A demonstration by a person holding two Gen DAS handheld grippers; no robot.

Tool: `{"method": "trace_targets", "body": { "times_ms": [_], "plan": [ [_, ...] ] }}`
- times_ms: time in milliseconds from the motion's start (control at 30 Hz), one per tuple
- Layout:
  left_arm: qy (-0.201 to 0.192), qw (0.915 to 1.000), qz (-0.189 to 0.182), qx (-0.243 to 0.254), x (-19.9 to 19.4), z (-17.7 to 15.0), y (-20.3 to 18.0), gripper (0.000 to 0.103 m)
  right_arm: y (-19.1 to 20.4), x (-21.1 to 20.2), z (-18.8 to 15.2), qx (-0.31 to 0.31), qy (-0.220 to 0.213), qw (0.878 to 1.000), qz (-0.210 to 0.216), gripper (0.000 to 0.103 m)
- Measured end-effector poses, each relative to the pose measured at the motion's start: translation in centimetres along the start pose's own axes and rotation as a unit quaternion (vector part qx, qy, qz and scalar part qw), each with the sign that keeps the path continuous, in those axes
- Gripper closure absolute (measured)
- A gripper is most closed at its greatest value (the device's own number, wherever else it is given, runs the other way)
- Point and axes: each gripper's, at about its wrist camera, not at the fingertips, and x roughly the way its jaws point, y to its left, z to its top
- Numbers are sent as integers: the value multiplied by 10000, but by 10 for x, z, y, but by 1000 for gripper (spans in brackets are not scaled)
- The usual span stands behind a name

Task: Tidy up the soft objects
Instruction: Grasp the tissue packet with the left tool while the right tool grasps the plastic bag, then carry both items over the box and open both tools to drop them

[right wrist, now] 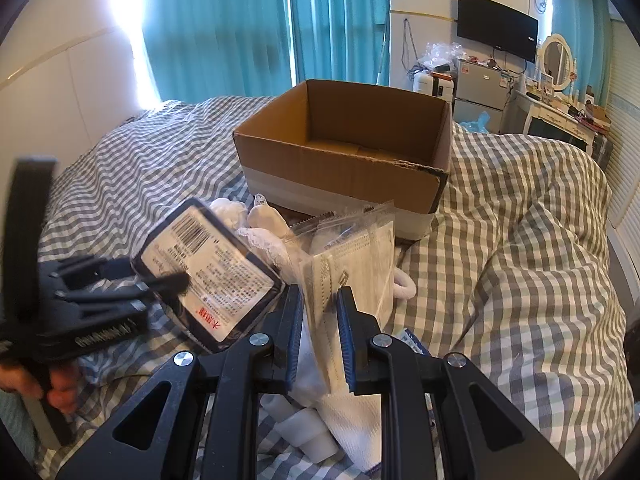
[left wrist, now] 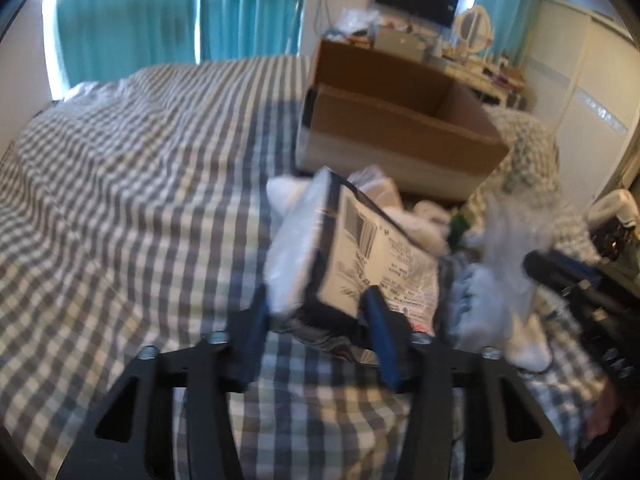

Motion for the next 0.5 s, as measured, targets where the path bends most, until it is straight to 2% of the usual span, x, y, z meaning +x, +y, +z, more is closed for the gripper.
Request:
{"method": "trace_targets", "body": {
  "times_ms": [100,233,300,500],
  "plan": [
    [-191,9998,0,116,-16,4,-8,70,1,-5,-2,35,-31,10000,-31,86],
    [-462,9982,20,374,-40,9,-23,70,5,-19,-1,-13,-140,9999,-53,87],
    [-596,9972,33,461,-54,14,-28,70,8,-29,1,-52,-245,9996,-111,97],
    [-1050,9914,180,760,-92,38,-41,70,12,-63,16,-114,-648,9978,-44,100]
  ]
}}
